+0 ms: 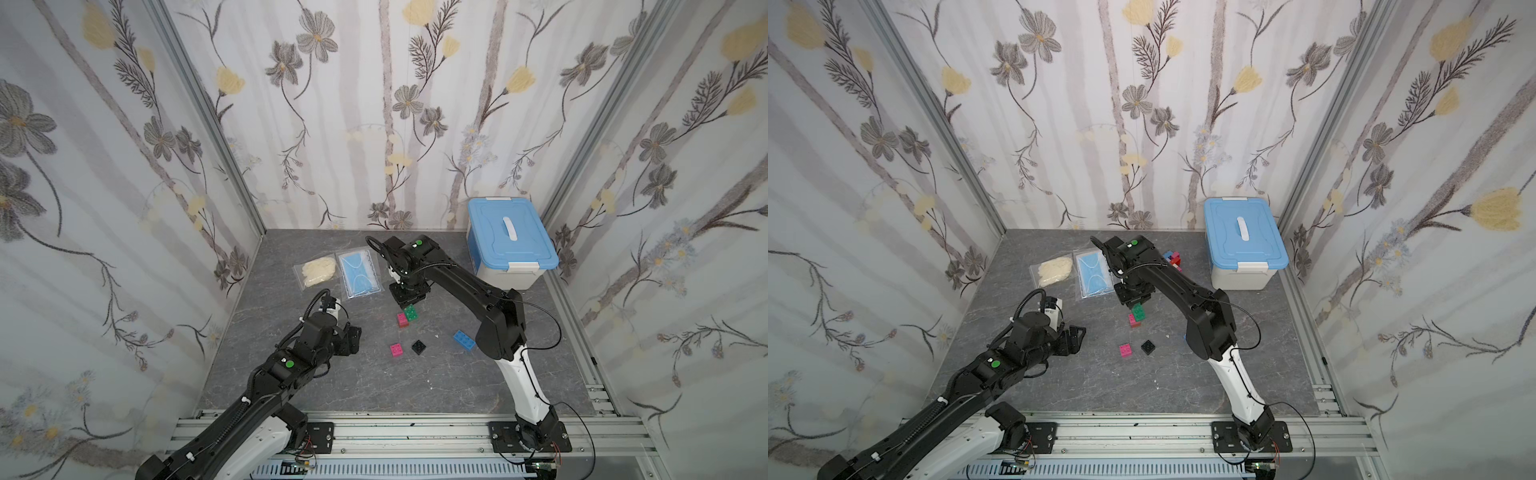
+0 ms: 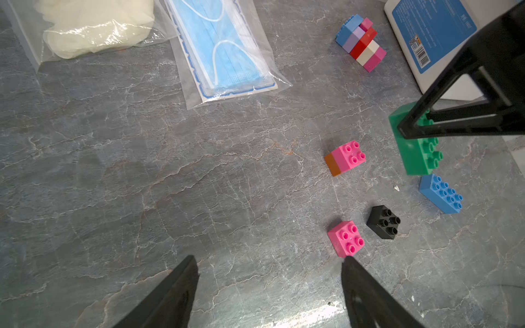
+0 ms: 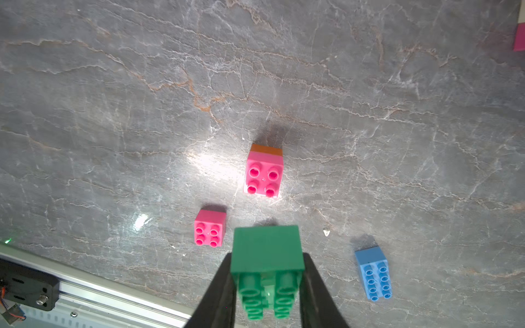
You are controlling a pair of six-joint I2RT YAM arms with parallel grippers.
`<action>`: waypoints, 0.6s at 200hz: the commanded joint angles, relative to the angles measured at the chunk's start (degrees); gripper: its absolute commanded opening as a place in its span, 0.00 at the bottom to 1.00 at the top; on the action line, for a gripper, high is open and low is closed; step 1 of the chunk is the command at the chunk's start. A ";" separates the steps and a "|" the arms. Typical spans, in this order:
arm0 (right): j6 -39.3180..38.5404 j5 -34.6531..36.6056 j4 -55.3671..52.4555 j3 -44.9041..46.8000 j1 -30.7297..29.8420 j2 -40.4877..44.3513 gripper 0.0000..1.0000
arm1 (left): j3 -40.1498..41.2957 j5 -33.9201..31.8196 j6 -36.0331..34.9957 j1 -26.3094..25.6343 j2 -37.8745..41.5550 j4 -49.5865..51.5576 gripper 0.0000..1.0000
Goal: Assemble the letter p with lego
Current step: Place the lego brick at the center of the board.
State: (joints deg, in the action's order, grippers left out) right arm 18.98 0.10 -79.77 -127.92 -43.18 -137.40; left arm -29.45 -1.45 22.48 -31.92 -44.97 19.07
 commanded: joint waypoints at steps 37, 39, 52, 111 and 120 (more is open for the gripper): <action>-6.42 3.60 5.09 14.45 1.25 6.45 0.10 | -0.98 0.94 -0.16 0.02 0.96 -1.49 0.80; -6.68 3.70 5.55 15.09 1.32 6.60 0.10 | -0.90 0.93 -0.16 0.02 1.03 -1.62 0.79; -9.00 4.09 8.57 19.02 1.67 7.05 0.11 | -0.67 0.79 -0.16 -0.03 1.54 -1.69 0.79; -10.93 4.51 20.31 26.96 3.10 4.33 0.18 | -0.34 0.57 -0.33 -0.16 3.90 -1.53 0.79; -10.37 3.97 21.51 28.05 3.19 4.25 0.22 | -0.26 0.28 -0.38 -0.18 4.06 -1.60 0.79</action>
State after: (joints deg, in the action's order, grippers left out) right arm 9.13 4.29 -65.14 -101.82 -40.18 -132.90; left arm -29.87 -0.62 22.50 -32.12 -41.36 19.03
